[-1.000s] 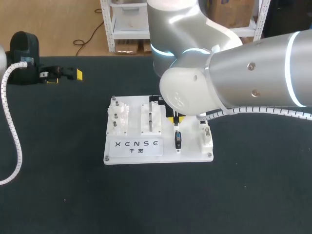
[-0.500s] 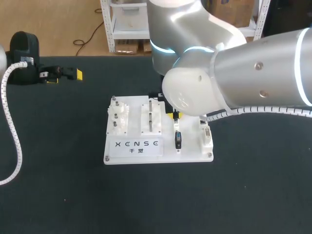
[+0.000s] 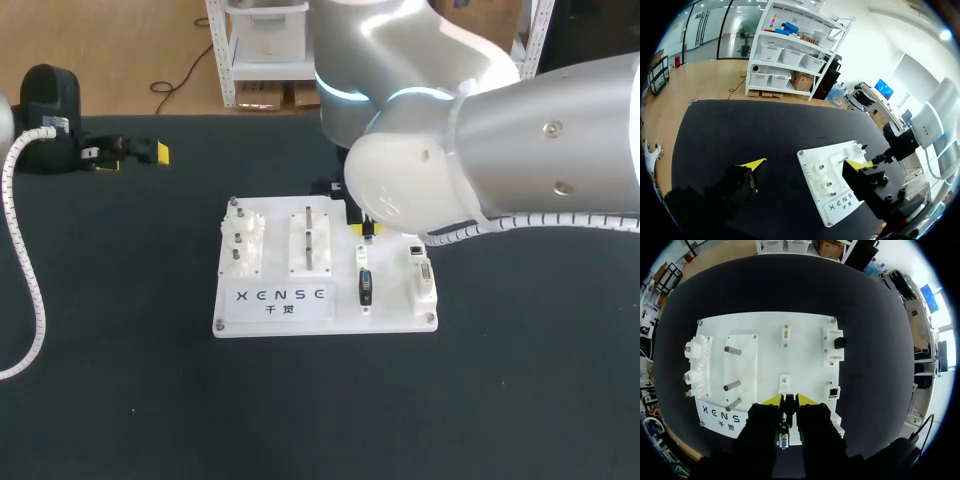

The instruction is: Insert the USB connector, Ethernet cable, and multi-pin plug into their matching sockets one by one.

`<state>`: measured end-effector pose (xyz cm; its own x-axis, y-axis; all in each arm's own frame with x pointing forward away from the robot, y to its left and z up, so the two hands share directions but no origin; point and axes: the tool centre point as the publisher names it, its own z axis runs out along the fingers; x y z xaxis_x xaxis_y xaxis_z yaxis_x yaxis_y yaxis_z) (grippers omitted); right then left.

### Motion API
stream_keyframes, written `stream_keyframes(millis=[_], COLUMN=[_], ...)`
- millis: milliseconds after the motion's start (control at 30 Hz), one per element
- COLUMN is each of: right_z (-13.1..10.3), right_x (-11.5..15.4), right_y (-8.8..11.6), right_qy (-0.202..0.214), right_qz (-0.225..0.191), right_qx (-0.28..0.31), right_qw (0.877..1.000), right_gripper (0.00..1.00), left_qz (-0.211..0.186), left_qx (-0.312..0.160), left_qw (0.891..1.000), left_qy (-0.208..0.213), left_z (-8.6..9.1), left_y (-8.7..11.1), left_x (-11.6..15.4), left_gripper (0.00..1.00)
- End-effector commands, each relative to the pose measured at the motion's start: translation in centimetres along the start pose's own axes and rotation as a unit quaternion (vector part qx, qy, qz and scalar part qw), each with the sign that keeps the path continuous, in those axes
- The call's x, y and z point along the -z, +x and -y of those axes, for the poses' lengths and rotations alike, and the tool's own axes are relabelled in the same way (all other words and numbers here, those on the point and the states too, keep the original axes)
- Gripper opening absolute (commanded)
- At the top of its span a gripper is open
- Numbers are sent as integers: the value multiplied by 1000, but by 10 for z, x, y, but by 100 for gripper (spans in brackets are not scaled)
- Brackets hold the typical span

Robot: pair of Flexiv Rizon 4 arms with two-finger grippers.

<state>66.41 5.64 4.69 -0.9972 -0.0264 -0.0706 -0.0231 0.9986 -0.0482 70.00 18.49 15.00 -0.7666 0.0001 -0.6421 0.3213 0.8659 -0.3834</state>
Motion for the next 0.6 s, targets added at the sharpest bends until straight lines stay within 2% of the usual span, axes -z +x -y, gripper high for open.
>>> stream_keyframes(millis=[33,600], right_z=[15,51], right_x=[2,-3], right_y=[9,16], right_qy=[-10,-12], right_qz=[10,5], right_qx=[-2,-10], right_qw=[1000,1000], right_gripper=[0,0], left_qz=[0,0], left_qx=[0,0], left_qw=[1000,1000], left_qy=[0,0], left_z=[0,0], left_y=[0,0], left_x=[0,0], left_gripper=[100,100])
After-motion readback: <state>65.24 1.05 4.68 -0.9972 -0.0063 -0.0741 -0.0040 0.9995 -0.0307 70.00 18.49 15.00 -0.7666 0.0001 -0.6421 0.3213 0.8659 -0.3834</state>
